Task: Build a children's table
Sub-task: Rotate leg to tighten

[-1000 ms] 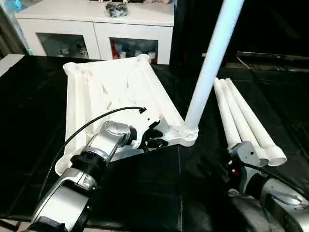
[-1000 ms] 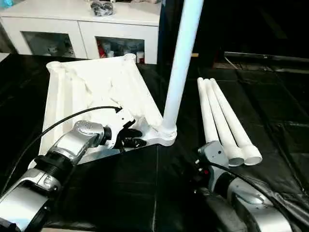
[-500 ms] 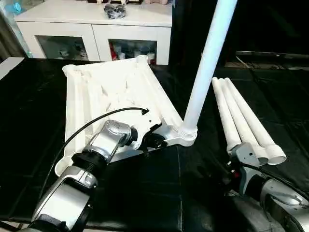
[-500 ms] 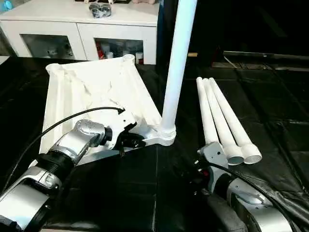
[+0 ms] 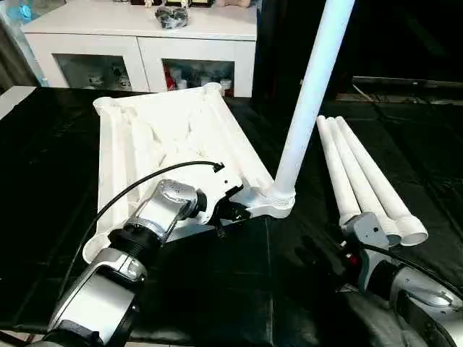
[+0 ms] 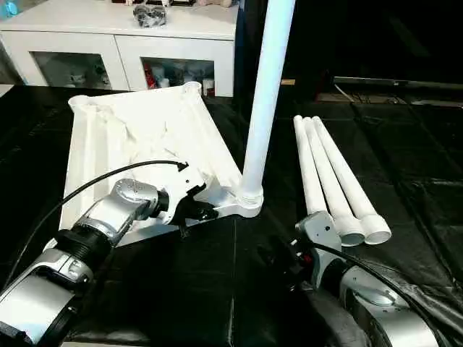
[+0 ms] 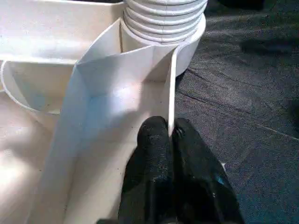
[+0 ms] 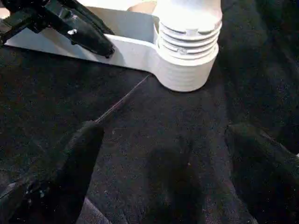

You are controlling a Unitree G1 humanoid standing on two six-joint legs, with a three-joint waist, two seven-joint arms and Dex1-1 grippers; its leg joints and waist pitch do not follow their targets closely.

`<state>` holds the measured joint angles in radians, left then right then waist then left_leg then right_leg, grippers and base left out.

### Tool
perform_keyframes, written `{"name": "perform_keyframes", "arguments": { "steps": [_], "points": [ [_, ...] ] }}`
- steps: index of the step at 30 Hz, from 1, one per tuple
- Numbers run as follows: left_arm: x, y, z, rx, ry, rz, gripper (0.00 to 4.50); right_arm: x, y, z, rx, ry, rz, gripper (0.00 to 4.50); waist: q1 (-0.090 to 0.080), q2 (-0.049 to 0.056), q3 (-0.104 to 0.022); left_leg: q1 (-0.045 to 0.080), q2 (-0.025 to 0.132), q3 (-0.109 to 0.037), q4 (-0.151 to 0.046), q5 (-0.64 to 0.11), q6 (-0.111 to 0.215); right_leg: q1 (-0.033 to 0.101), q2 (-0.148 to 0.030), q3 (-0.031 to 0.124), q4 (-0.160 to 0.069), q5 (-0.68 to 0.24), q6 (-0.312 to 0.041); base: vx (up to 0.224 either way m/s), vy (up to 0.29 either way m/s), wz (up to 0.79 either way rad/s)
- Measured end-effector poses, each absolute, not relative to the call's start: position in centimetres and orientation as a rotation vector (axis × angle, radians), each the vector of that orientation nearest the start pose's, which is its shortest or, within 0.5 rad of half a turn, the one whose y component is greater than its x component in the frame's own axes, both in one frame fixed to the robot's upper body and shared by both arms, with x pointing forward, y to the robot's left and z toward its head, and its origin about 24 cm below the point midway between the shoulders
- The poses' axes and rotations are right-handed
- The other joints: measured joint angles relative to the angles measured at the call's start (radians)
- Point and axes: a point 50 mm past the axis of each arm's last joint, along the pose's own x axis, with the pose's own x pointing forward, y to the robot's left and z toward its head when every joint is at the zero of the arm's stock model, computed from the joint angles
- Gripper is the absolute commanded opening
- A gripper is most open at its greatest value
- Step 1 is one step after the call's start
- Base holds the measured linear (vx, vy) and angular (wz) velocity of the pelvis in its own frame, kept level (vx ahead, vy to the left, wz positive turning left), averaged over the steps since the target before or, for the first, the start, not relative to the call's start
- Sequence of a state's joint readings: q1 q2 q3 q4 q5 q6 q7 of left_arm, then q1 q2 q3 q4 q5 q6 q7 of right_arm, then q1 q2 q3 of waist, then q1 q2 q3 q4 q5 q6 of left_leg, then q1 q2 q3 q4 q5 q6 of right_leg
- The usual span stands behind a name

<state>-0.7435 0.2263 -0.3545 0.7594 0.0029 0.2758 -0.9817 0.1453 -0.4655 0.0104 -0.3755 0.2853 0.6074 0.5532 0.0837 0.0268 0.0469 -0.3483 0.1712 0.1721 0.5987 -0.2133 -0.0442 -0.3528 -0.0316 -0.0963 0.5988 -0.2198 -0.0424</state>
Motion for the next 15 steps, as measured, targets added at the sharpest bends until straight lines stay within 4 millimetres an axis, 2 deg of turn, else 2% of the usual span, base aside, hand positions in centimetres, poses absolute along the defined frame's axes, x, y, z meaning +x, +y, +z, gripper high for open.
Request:
{"name": "perform_keyframes", "arguments": {
  "steps": [11, 12, 13, 14, 15],
  "points": [
    [33.8, 9.0, 4.7, 0.33, 0.556, -1.175, 0.03, 20.7, -18.8, 5.2, -0.085, 0.447, 0.608, 4.5, 0.0, 0.0, 0.0, 0.0, 0.0, 0.0, 0.0, 0.0, -0.001, 0.0, 0.0, 0.0, -0.001, 0.0, 0.0, 0.0, 0.0, 0.0],
    [33.3, 10.1, 4.7, 0.347, 0.549, -1.186, 0.03, 21.4, -18.3, 5.3, -0.076, 0.429, 0.658, 4.5, -0.016, 0.0, 0.0, 0.001, 0.0, 0.001, -0.001, 0.0, -0.001, -0.001, 0.0, 0.0, -0.001, 0.0, 0.0, 0.0, 0.0, 0.0],
    [32.2, 12.4, 4.7, 0.368, 0.546, -1.225, 0.03, 22.7, -17.5, 5.8, -0.058, 0.375, 0.739, 4.5, -0.036, -0.009, -0.001, 0.002, 0.0, -0.001, -0.003, 0.001, 0.001, -0.007, -0.003, 0.0, 0.003, 0.001, -0.001, 0.003, -0.006, -0.23],
    [31.2, 14.1, 4.7, 0.376, 0.55, -1.262, 0.03, 23.7, -17.2, 6.4, -0.056, 0.33, 0.79, 4.5, -0.043, -0.014, -0.001, -0.001, 0.0, -0.007, -0.003, 0.001, 0.0, -0.015, -0.005, -0.005, 0.007, 0.001, -0.002, -0.003, -0.029, -0.34],
    [30.5, 15.1, 4.7, 0.382, 0.555, -1.289, 0.03, 24.4, -17.2, 6.8, -0.056, 0.305, 0.823, 4.5, -0.045, -0.017, 0.0, -0.003, 0.0, -0.012, -0.003, 0.002, -0.002, -0.016, -0.005, -0.009, 0.007, 0.0, -0.003, -0.003, -0.029, -0.34]
  ]
}}
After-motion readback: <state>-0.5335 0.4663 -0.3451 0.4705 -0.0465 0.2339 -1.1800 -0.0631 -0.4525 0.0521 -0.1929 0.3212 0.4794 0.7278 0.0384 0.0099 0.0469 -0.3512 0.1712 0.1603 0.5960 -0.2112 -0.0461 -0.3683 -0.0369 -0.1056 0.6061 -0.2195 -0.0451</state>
